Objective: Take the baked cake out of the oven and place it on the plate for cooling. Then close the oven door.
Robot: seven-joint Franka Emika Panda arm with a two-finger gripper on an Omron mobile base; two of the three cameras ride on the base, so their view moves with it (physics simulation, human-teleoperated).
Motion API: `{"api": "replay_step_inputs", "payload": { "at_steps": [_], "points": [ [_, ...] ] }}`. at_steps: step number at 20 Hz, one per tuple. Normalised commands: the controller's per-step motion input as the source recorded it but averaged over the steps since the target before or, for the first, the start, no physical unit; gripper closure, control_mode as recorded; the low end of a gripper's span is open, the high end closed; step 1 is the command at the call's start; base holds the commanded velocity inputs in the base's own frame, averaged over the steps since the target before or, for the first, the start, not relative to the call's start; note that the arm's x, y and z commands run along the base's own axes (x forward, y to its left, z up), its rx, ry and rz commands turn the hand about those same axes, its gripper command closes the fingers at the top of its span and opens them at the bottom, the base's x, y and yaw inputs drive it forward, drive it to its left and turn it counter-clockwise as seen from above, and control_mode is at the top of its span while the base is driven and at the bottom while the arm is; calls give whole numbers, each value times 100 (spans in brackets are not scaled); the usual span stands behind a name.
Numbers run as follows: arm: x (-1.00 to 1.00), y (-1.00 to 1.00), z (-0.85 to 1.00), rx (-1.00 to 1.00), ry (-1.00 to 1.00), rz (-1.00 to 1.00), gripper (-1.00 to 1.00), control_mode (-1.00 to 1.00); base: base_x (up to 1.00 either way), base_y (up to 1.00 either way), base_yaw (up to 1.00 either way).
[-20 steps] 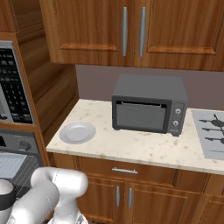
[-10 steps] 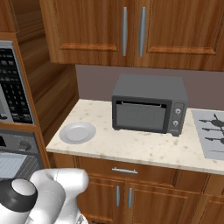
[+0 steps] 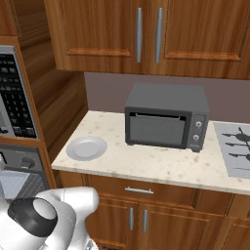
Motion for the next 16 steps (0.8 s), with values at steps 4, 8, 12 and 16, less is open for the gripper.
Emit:
{"api": "replay_step_inputs", "payload": {
  "at_steps": [4, 8, 12, 16],
  "points": [
    [-6, -47, 35, -5, 9, 0, 100, -100, 0, 0, 0],
    [-5, -52, 27, -2, 3, 0, 100, -100, 0, 0, 0],
    [-4, -58, 16, 0, -1, 0, 100, -100, 0, 0, 0],
    [-2, -56, 11, 0, -11, 0, 100, -100, 0, 0, 0]
  ]
}}
